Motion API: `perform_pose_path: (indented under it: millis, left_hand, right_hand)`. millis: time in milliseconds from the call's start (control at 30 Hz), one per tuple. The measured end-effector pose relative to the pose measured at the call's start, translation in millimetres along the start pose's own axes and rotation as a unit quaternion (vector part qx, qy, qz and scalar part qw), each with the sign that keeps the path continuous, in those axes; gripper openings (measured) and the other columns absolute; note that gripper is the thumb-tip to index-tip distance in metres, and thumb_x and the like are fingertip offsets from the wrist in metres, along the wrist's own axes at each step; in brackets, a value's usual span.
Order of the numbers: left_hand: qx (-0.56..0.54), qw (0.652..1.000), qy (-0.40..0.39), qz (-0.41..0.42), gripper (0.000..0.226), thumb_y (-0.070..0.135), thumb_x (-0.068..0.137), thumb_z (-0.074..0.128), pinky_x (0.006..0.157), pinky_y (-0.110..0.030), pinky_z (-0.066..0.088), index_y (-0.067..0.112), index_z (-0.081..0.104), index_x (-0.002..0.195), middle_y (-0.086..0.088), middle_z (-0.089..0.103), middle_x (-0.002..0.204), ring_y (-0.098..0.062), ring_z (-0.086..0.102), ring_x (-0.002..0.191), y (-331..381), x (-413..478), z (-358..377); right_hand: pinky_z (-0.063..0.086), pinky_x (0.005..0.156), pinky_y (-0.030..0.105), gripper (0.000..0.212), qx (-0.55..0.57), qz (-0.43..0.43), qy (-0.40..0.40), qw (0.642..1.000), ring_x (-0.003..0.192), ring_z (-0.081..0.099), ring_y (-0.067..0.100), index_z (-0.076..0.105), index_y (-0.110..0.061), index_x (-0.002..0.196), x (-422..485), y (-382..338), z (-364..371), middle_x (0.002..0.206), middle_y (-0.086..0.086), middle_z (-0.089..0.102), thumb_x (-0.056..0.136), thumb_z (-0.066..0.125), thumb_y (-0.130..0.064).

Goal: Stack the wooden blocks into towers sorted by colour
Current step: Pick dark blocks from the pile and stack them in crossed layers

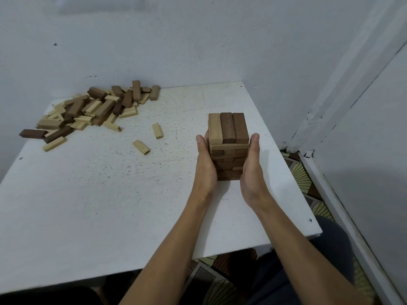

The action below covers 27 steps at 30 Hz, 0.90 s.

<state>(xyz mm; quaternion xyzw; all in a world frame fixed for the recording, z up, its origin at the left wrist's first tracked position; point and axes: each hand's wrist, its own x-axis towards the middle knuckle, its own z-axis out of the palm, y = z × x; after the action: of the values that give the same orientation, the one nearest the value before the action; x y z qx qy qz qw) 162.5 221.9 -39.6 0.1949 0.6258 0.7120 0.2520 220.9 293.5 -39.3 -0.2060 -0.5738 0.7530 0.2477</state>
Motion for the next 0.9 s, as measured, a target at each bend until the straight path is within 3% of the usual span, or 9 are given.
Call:
perform_pose_path:
  millis: [100, 200, 267, 433, 600, 767, 900]
  left_hand:
    - [0.002, 1.0, 0.001, -0.005, 0.079, 0.061, 0.098, 0.001, 0.093, -0.01, 0.045, 0.017, 0.054, 0.138, 0.002, 0.067, 0.124, -0.001, 0.06, 0.115, -1.1, 1.4, -1.5]
    - [-0.002, 1.0, 0.005, -0.015, 0.094, 0.082, 0.085, 0.008, 0.115, -0.03, 0.034, 0.02, 0.043, 0.147, 0.0, 0.053, 0.143, -0.008, 0.046, 0.134, -2.4, 4.6, -1.3]
    - [-0.003, 1.0, 0.014, -0.021, 0.101, 0.088, 0.079, 0.011, 0.118, -0.036, 0.03, 0.022, 0.039, 0.149, 0.0, 0.049, 0.147, -0.01, 0.043, 0.137, -2.4, 4.5, -0.4]
    - [0.01, 1.0, 0.002, -0.019, 0.084, 0.068, 0.09, 0.005, 0.105, -0.012, 0.039, 0.019, 0.046, 0.145, -0.001, 0.058, 0.138, -0.007, 0.051, 0.129, -4.4, 2.8, -0.6]
    - [0.01, 1.0, 0.007, -0.022, 0.083, 0.068, 0.088, 0.006, 0.11, -0.021, 0.038, 0.022, 0.044, 0.146, 0.003, 0.057, 0.138, -0.004, 0.05, 0.129, -1.9, 1.6, 1.0]
    - [0.006, 1.0, 0.008, -0.021, 0.071, 0.057, 0.099, 0.005, 0.093, -0.007, 0.044, 0.022, 0.05, 0.142, 0.006, 0.065, 0.126, 0.004, 0.058, 0.115, 0.1, -0.4, 1.3]
    - [0.014, 1.0, 0.017, -0.02, 0.07, 0.057, 0.099, 0.005, 0.104, -0.018, 0.044, 0.023, 0.048, 0.143, 0.004, 0.063, 0.129, -0.001, 0.057, 0.12, 1.5, 0.0, 2.0]
  right_hand:
    - [0.034, 0.116, 0.04, 0.07, 0.0, 0.006, -0.005, 1.0, 0.129, 0.051, 0.004, 0.049, -0.027, 0.143, 1.3, 1.3, -1.9, 0.136, -0.008, 0.061, 0.095, 0.018, -0.067]
    - [0.029, 0.118, 0.045, 0.081, -0.009, 0.02, -0.004, 1.0, 0.136, 0.045, 0.007, 0.042, -0.03, 0.147, 3.0, 2.8, -2.3, 0.143, -0.008, 0.054, 0.087, 0.024, -0.08]
    - [0.027, 0.119, 0.045, 0.088, -0.011, 0.025, -0.001, 1.0, 0.138, 0.042, 0.007, 0.039, -0.032, 0.149, 3.3, 3.5, -2.3, 0.147, -0.009, 0.05, 0.082, 0.027, -0.086]
    - [0.032, 0.117, 0.044, 0.07, 0.0, 0.009, -0.007, 1.0, 0.132, 0.049, 0.008, 0.046, -0.03, 0.144, 2.0, 1.8, -3.5, 0.139, -0.006, 0.058, 0.093, 0.02, -0.069]
    - [0.034, 0.116, 0.043, 0.068, 0.0, 0.018, -0.008, 1.0, 0.128, 0.053, 0.007, 0.053, -0.03, 0.139, 1.9, 0.0, -3.7, 0.133, -0.007, 0.062, 0.094, 0.018, -0.067]
    - [0.035, 0.116, 0.041, 0.071, -0.012, 0.033, 0.003, 0.999, 0.127, 0.053, 0.003, 0.051, -0.03, 0.142, 3.0, -0.4, -2.7, 0.134, -0.009, 0.062, 0.091, 0.02, -0.069]
    - [0.034, 0.117, 0.041, 0.074, -0.016, 0.042, 0.015, 0.999, 0.128, 0.052, 0.004, 0.048, -0.029, 0.144, 4.2, -0.3, -1.9, 0.136, -0.008, 0.06, 0.091, 0.021, -0.073]
